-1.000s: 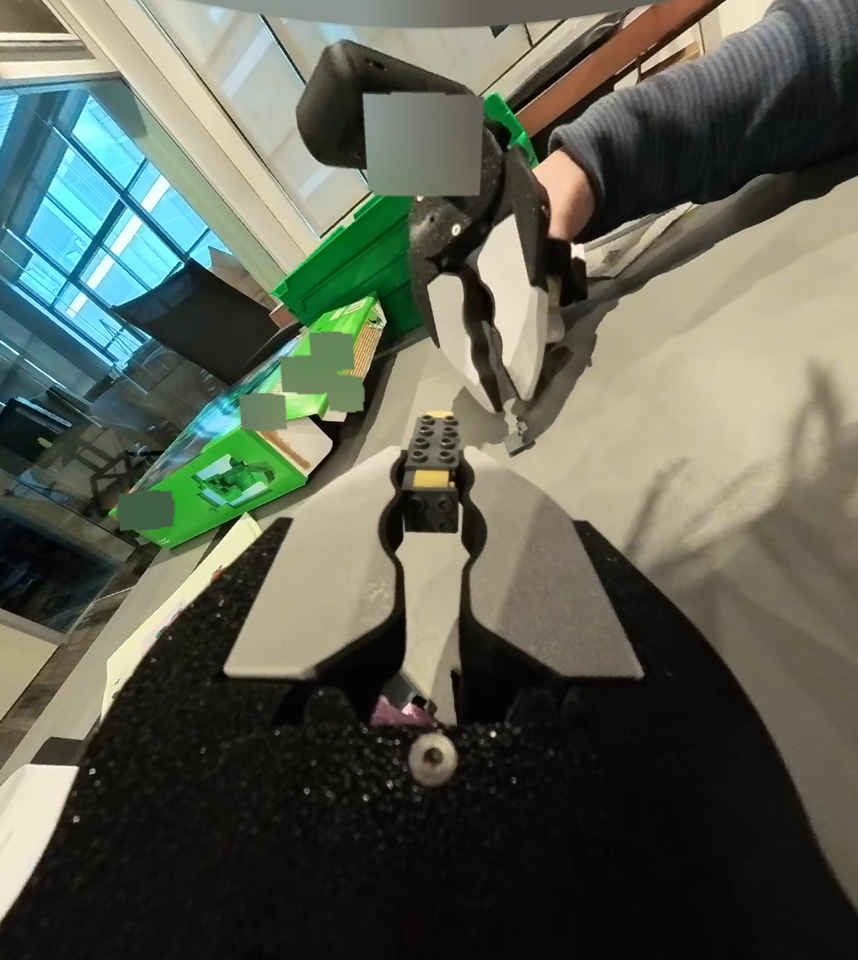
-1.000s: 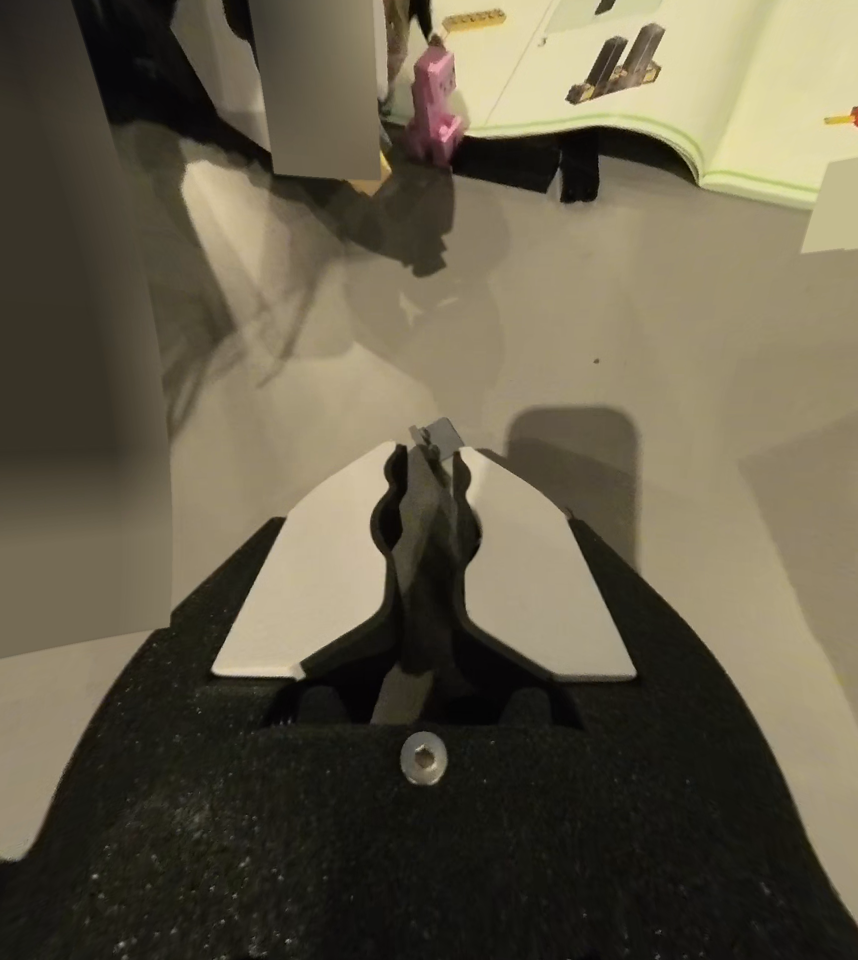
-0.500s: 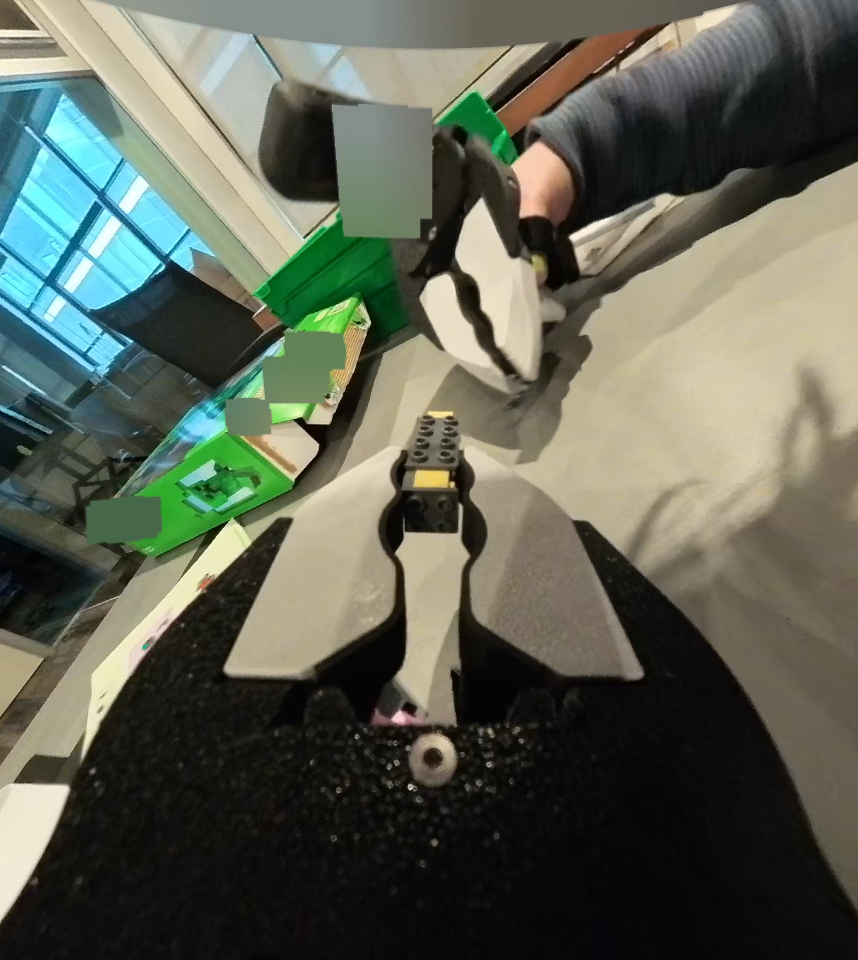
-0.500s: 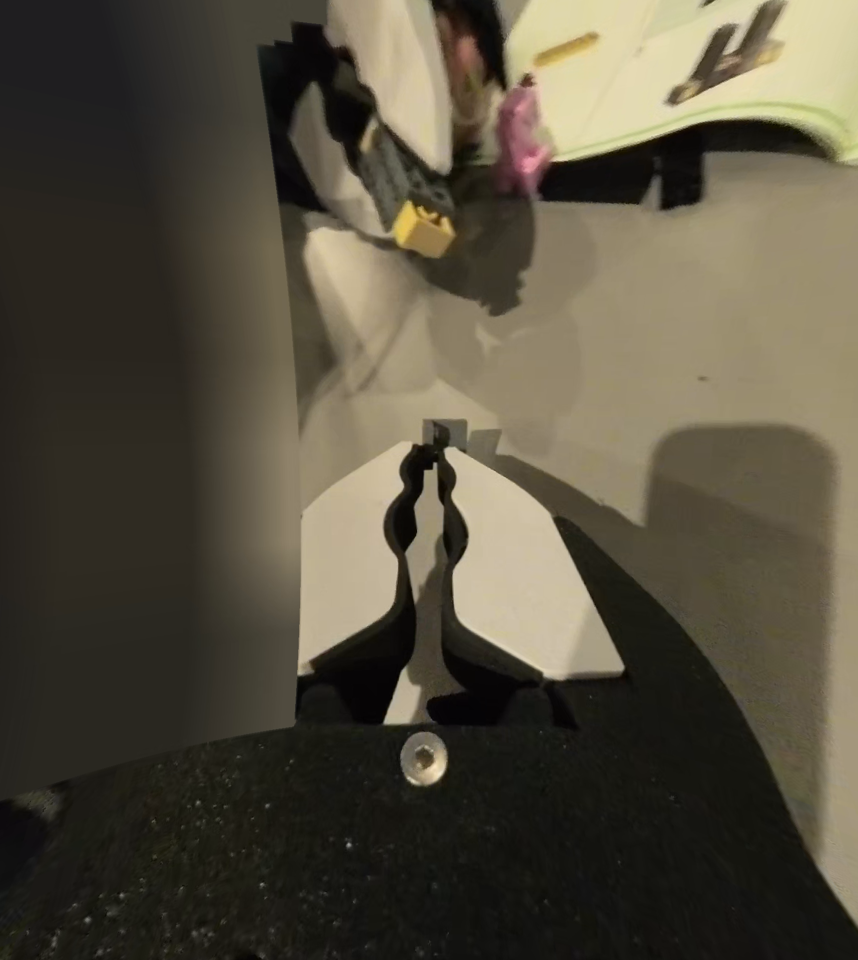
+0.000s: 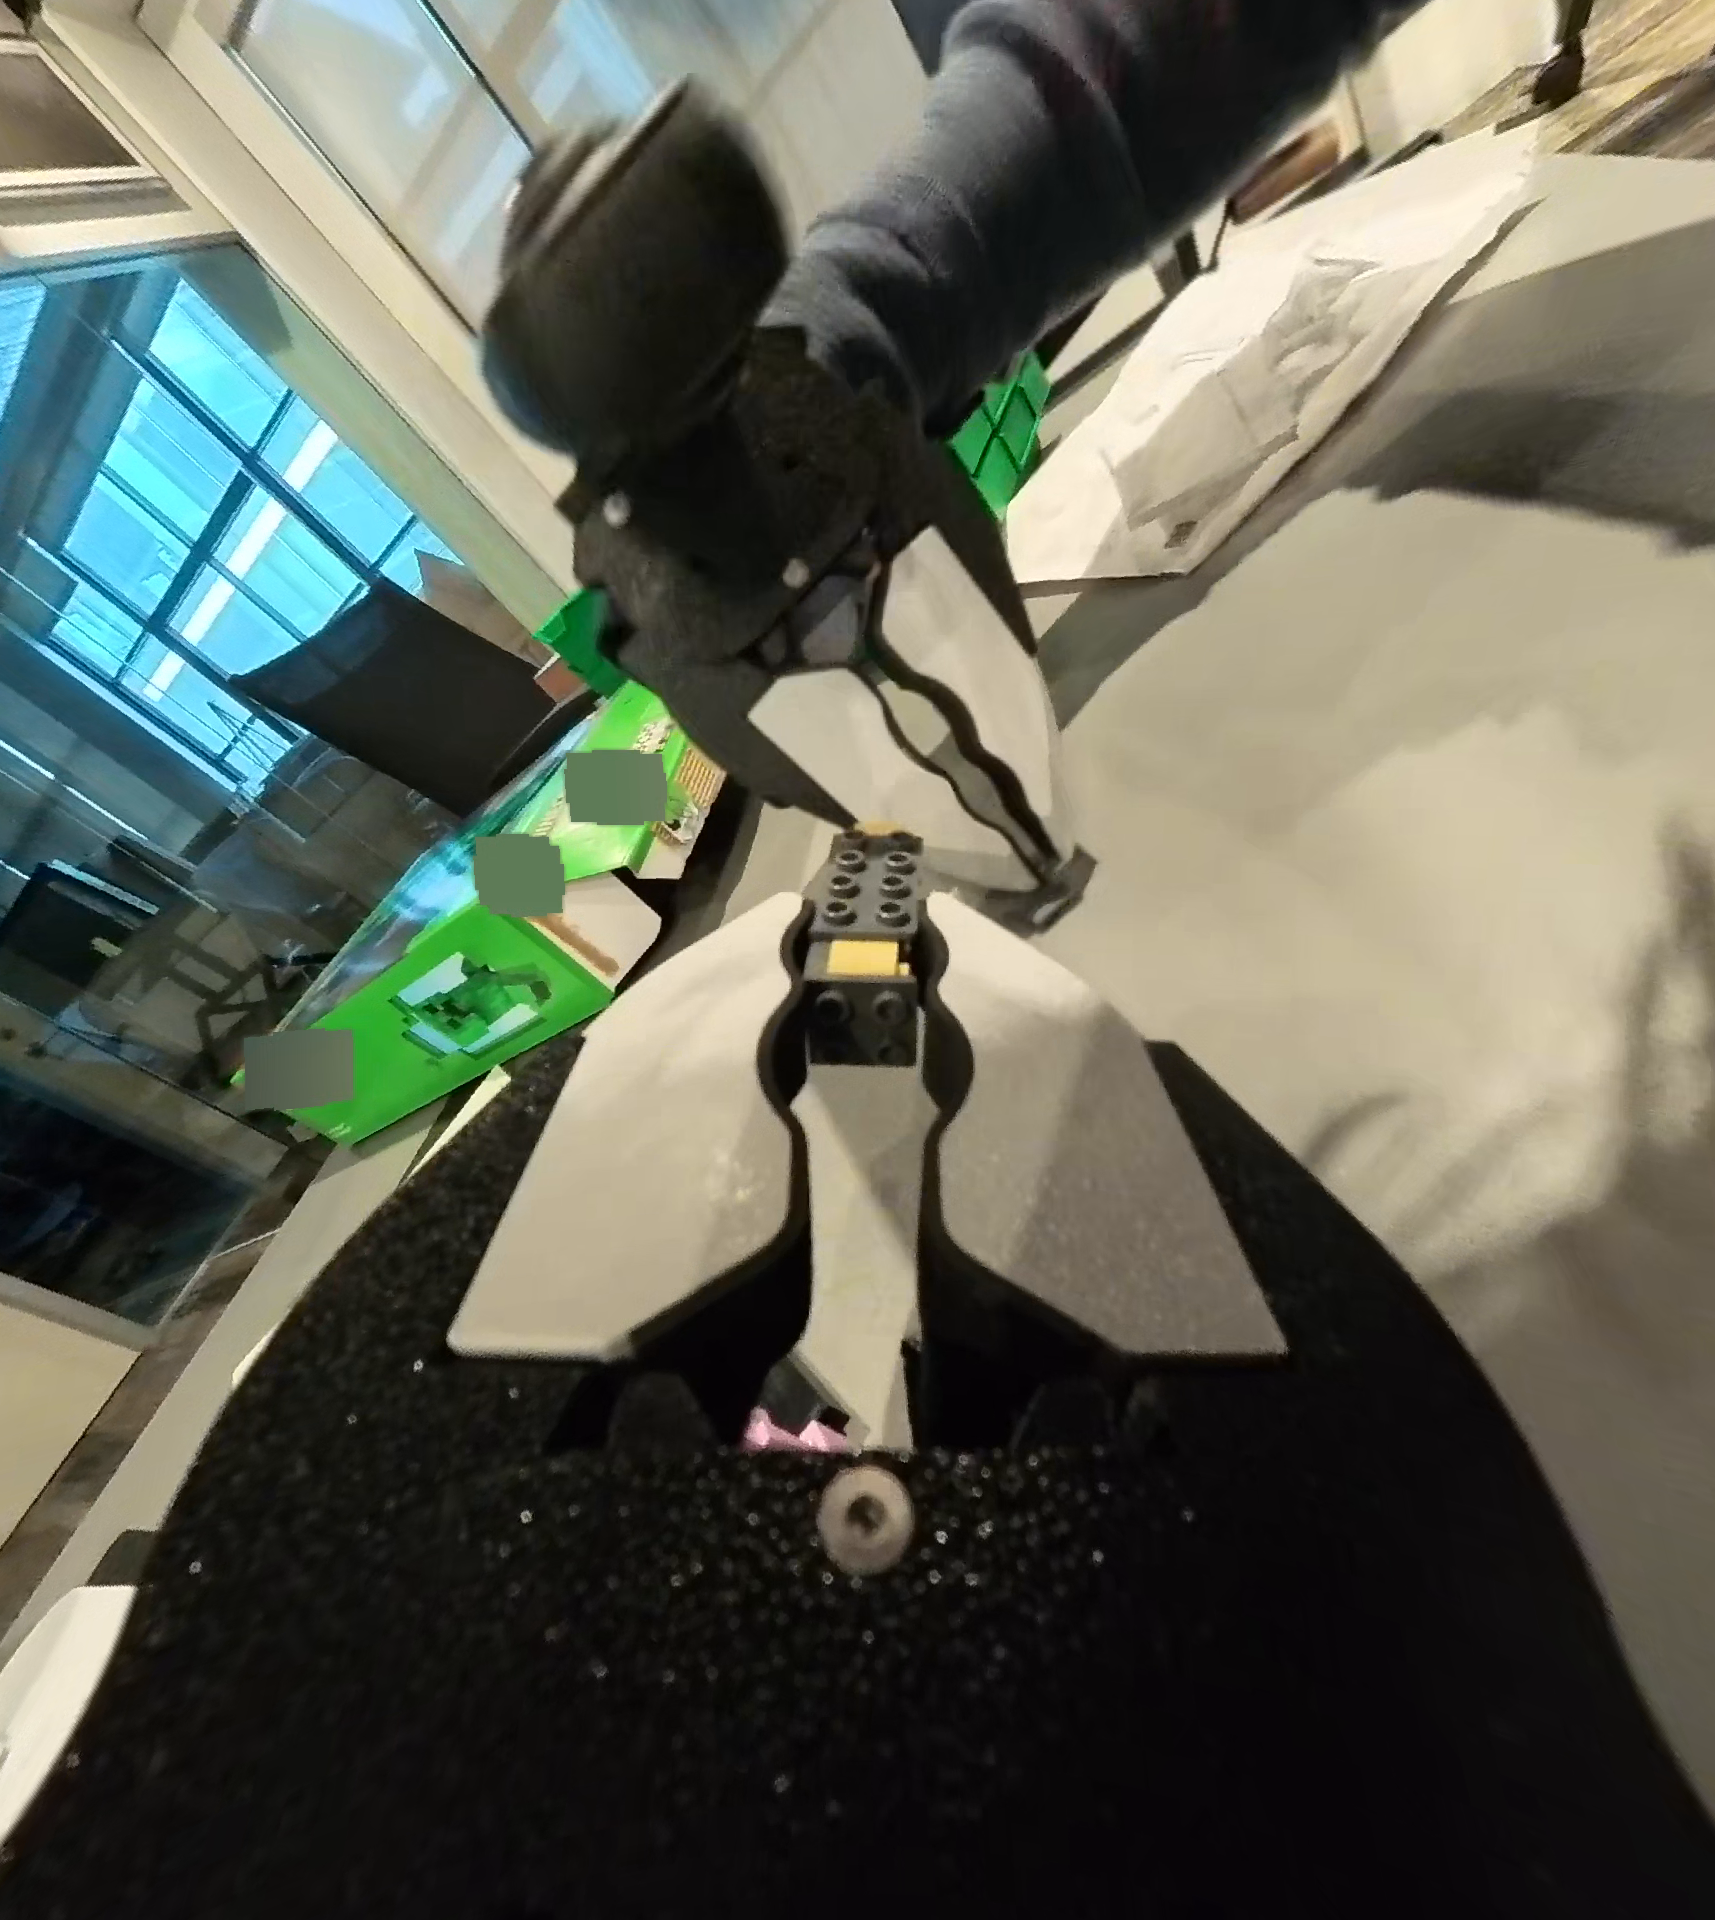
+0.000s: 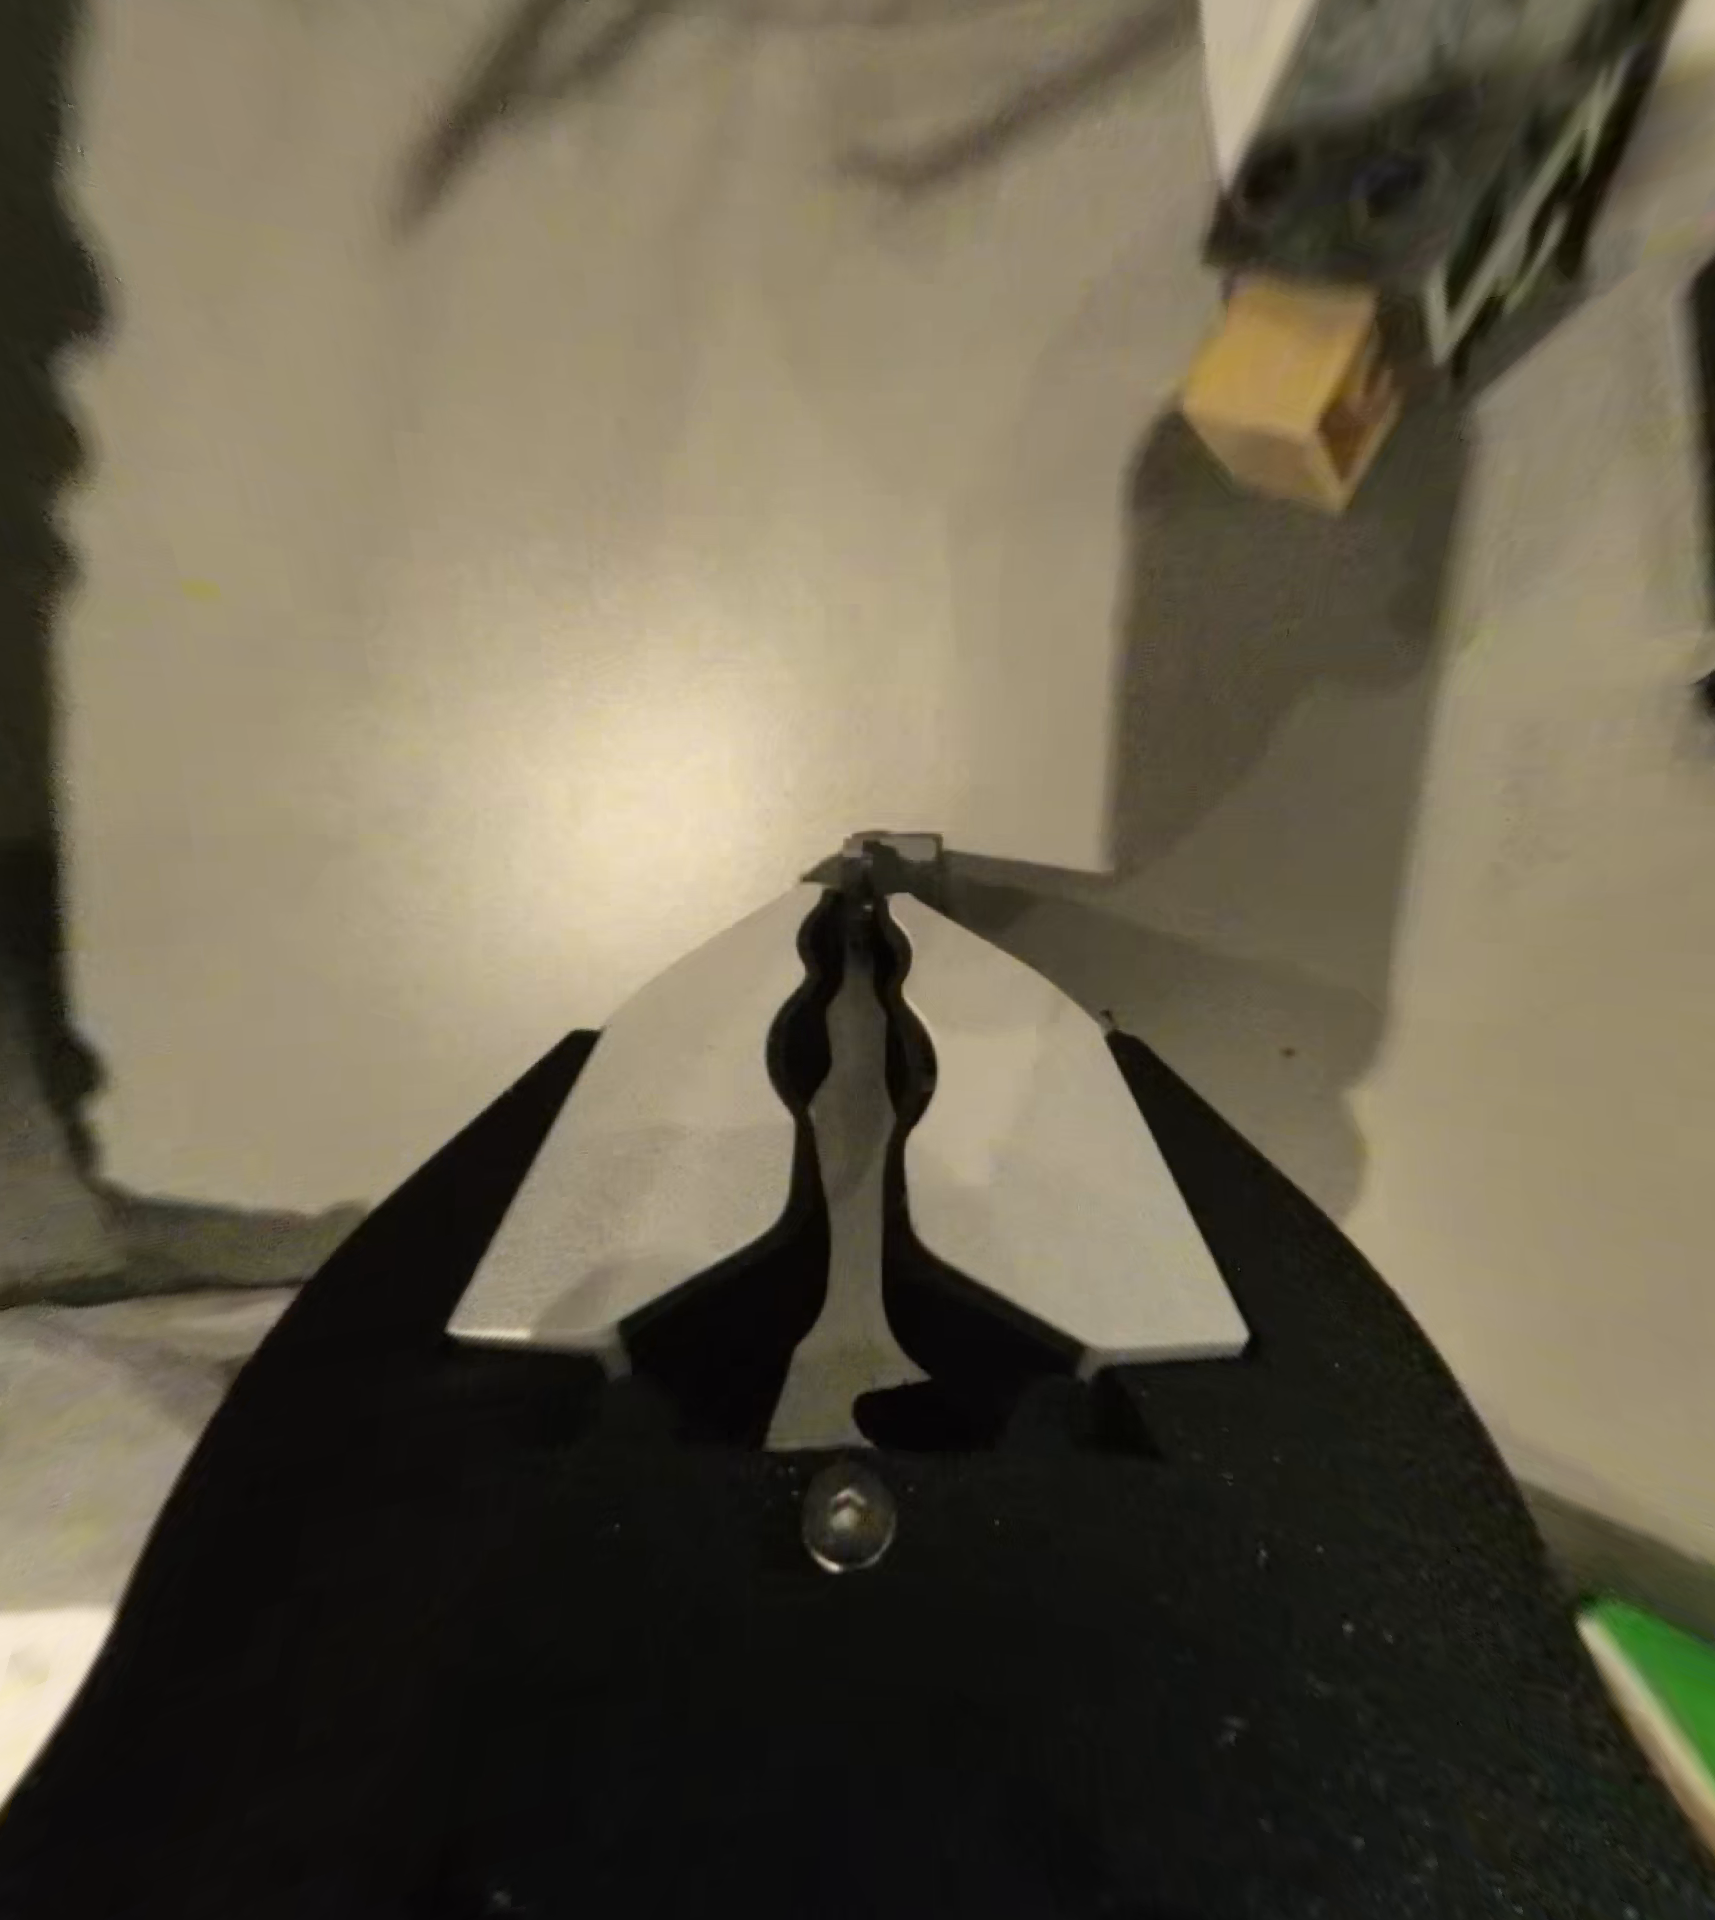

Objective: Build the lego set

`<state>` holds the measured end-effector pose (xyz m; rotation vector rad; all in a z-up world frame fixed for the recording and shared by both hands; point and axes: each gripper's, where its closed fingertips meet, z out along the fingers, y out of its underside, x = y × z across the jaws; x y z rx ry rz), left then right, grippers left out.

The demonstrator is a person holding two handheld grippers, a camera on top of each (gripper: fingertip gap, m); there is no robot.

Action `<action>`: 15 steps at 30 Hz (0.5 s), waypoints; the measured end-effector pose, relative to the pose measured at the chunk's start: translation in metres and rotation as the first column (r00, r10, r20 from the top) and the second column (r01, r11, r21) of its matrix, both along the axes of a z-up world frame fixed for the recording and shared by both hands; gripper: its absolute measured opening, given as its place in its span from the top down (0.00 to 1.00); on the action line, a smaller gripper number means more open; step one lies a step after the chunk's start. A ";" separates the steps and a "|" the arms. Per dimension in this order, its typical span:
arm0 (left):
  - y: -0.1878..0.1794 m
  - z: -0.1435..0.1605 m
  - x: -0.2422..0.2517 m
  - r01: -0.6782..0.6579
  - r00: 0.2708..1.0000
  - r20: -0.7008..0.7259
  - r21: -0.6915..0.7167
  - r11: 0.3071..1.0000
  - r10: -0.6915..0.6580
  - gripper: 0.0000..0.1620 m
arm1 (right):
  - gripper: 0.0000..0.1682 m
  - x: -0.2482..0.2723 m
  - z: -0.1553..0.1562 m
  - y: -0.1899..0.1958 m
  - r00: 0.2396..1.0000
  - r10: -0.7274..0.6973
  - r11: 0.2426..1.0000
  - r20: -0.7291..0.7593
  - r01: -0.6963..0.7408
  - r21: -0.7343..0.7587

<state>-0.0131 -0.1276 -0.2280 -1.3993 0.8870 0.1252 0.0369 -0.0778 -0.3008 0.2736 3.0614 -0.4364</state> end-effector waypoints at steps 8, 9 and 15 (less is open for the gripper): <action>0.000 -0.001 0.000 0.002 1.000 -0.005 -0.007 1.000 -0.002 0.90 | 0.85 -0.008 0.003 -0.005 0.974 -0.132 0.987 -0.185 0.112 -0.116; 0.000 -0.001 0.000 0.003 1.000 -0.004 -0.007 1.000 -0.003 0.90 | 0.84 -0.007 0.005 -0.003 0.960 -0.220 0.969 -0.174 0.195 -0.151; 0.000 0.001 -0.001 0.004 1.000 0.022 -0.009 1.000 -0.004 0.90 | 0.84 -0.011 0.031 -0.001 0.458 -0.879 0.458 -0.134 0.731 -0.506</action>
